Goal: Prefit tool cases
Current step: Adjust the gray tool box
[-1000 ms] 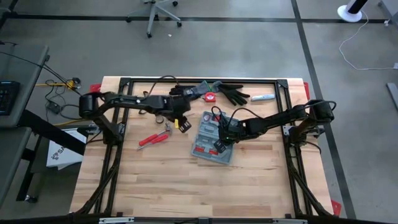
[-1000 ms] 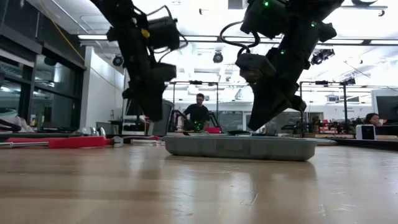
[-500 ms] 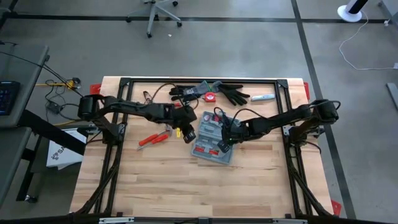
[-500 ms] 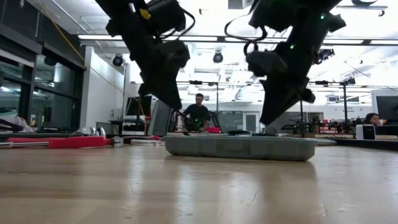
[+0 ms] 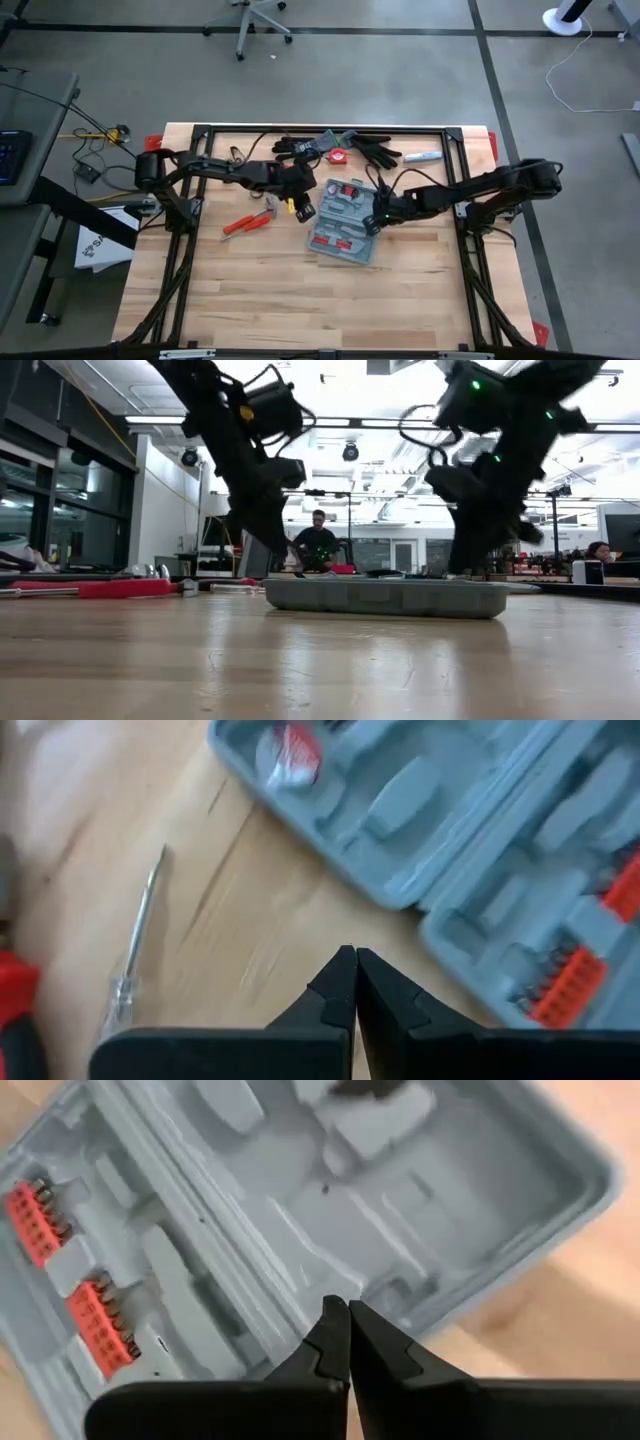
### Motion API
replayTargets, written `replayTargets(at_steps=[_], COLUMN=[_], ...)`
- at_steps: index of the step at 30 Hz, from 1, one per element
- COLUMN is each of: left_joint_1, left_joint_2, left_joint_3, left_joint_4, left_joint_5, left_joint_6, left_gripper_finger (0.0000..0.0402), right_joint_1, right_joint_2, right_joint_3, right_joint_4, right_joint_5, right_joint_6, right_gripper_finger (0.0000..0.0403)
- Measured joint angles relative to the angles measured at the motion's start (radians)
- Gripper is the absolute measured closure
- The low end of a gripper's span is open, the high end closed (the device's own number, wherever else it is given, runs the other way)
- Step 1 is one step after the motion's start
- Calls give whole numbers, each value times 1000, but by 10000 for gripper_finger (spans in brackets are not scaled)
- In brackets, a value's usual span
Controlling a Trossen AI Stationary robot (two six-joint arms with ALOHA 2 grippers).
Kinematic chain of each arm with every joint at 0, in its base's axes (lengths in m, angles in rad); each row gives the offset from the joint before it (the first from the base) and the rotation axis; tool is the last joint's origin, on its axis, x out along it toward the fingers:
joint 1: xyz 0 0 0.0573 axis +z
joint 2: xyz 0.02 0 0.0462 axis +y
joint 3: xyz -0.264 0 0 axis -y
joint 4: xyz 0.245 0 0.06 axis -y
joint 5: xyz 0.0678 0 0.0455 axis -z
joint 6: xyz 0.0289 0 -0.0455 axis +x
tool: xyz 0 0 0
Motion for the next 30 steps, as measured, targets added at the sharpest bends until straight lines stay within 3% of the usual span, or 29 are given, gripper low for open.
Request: replayTargets(at_steps=[7,23,30], left_joint_1=[3,-182,-222], left_joint_2=[89,157,157], left_joint_3=[0,0,0], left_joint_4=[2,86,78], left_joint_5=[58,266,266], left_joint_6=[-8,-71,-98], left_gripper_finger=[401,401,401], right_joint_1=[35,49,49], right_joint_2=[-7,0,1], right_joint_3=[-104,-92,-92], right_joint_4=[131,190,226], right_joint_5=[5,-49,-48], right_joint_6=[175,126,100], right_gripper_finger=[403,403,403])
